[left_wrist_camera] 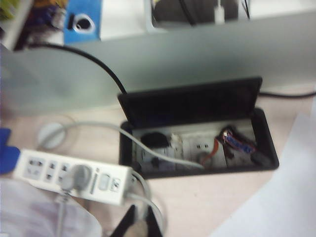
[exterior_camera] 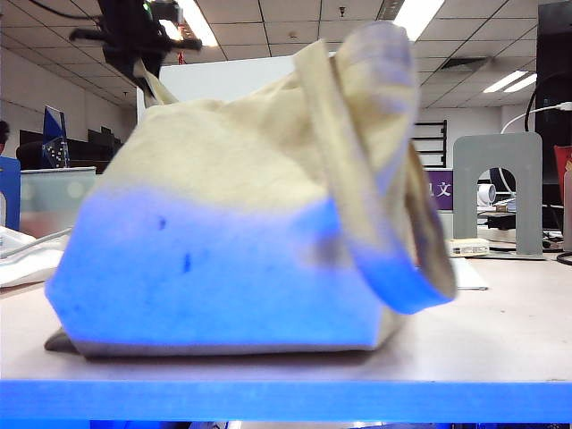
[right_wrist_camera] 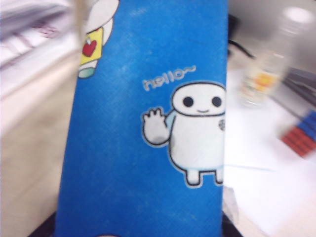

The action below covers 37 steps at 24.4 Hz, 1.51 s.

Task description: Take the glasses case out of the canvas bag and put it on the table.

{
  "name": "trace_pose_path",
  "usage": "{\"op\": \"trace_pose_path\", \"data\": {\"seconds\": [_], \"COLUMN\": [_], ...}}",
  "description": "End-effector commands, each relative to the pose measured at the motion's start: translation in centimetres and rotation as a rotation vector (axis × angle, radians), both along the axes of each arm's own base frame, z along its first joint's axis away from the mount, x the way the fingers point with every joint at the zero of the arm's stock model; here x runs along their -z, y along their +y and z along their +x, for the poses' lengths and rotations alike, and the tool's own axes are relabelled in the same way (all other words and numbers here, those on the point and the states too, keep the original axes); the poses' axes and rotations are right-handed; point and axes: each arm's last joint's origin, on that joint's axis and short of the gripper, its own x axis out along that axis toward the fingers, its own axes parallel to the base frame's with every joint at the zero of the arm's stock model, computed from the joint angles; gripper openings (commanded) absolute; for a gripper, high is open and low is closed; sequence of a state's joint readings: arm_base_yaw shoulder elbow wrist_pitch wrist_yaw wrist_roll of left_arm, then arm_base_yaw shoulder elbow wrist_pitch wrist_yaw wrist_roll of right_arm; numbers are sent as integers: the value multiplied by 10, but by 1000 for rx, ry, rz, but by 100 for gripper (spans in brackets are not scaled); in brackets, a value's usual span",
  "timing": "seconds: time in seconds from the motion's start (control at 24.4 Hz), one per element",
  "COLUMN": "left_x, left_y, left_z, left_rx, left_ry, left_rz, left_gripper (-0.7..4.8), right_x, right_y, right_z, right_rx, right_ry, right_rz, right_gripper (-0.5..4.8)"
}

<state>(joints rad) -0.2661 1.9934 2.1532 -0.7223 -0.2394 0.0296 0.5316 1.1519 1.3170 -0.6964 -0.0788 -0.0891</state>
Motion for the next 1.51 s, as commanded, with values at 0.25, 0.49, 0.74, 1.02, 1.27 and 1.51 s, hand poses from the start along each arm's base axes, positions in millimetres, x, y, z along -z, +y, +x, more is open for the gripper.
{"op": "trace_pose_path", "data": {"seconds": [0.25, 0.49, 0.74, 1.02, 1.27, 1.51], "left_x": [-69, -116, -145, -167, -230, -237], "left_y": [39, 53, 52, 50, 60, 73], "left_z": [-17, -43, -66, -96, -158, -167], "left_rx": [-103, -83, 79, 293, 341, 358], "left_ry": [-368, -614, -667, -694, -1048, -981], "left_rz": [-82, -33, -145, -220, -277, -216], "left_gripper": [-6, -6, -6, -6, -6, -6], "right_x": [6, 36, 78, 109, 130, 149], "right_y": [-41, -45, -40, -45, -45, -45], "right_z": [31, 52, 67, 73, 70, 73], "right_rx": [130, 155, 147, 170, 168, 166], "right_ry": [33, 114, 189, 245, 287, 282], "right_rz": [24, -23, -27, -44, -52, -36], "right_gripper": [252, 252, 256, 256, 255, 255]}}
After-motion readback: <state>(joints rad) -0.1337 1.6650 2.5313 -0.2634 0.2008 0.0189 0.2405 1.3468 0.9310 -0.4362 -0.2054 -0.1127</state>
